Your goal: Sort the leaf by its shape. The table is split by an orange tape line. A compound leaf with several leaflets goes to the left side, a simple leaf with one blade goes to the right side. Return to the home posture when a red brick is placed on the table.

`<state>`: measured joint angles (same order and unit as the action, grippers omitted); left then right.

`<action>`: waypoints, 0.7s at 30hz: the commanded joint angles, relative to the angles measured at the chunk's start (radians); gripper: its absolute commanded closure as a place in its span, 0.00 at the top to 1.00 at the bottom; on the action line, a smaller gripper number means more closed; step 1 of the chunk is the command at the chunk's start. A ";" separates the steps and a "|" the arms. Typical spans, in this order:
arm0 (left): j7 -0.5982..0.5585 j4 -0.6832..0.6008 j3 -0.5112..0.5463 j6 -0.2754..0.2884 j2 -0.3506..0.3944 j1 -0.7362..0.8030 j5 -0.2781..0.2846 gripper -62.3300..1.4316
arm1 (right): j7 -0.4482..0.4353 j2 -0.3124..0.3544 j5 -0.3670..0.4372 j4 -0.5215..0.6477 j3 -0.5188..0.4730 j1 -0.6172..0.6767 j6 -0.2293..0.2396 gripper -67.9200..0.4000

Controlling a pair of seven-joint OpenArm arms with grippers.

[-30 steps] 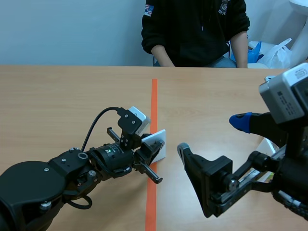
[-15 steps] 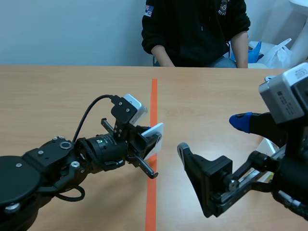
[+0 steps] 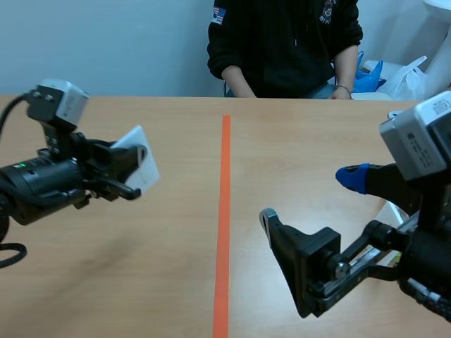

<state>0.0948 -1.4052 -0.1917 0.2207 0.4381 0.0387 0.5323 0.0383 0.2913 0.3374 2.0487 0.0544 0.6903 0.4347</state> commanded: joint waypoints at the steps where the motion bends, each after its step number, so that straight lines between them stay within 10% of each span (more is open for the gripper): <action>1: -0.014 0.008 0.042 -0.034 0.005 -0.020 0.010 0.08 | -0.015 0.002 0.006 0.009 -0.010 -0.012 0.000 0.99; 9: -0.095 0.081 0.141 -0.129 0.060 -0.027 0.031 0.09 | -0.015 0.002 0.006 0.009 -0.010 -0.012 0.000 0.99; 21: -0.234 0.466 0.141 -0.129 0.066 -0.177 0.082 0.09 | -0.015 0.002 0.006 0.009 -0.010 -0.012 0.000 0.99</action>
<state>-0.1093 -0.9211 -0.0475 0.0921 0.4984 -0.1135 0.6106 0.0383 0.2913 0.3374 2.0487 0.0544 0.6903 0.4347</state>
